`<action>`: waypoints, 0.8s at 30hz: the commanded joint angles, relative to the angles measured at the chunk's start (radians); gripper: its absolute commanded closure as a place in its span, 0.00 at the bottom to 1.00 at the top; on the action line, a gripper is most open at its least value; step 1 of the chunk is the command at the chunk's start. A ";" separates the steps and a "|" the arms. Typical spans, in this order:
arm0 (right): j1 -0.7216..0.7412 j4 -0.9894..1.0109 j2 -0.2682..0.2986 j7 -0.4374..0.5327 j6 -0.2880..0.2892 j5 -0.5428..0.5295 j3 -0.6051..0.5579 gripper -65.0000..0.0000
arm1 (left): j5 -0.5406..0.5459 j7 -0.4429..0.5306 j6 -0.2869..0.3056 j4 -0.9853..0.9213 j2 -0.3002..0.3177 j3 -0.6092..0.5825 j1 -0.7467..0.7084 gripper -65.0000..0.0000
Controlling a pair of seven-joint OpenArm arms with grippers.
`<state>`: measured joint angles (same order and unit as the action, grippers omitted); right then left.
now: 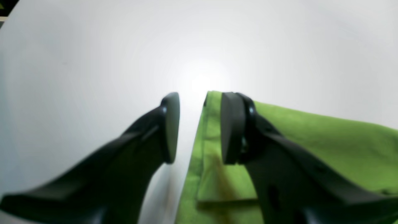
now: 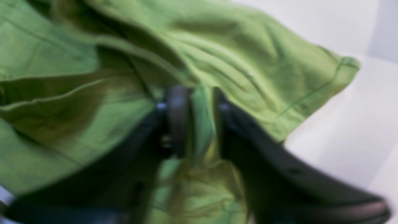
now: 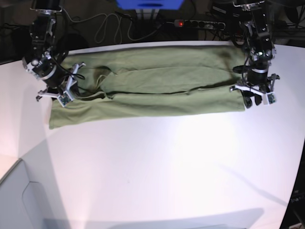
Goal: Fold the T-shirt properly
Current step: 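Shift the right gripper along the folded sleeve edge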
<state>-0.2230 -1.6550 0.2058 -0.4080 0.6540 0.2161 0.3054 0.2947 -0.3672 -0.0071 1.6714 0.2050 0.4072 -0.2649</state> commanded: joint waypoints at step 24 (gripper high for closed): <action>0.247 0.095 -0.078 -0.047 0.017 -0.013 0.239 0.40 | 0.002 0.024 -0.001 0.026 0.014 0.005 -0.018 0.67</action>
<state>0.0082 -1.5421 0.1184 -0.4786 0.6685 0.2184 0.5423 0.2943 -0.3676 -0.0067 1.6779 0.2081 0.4068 -0.2852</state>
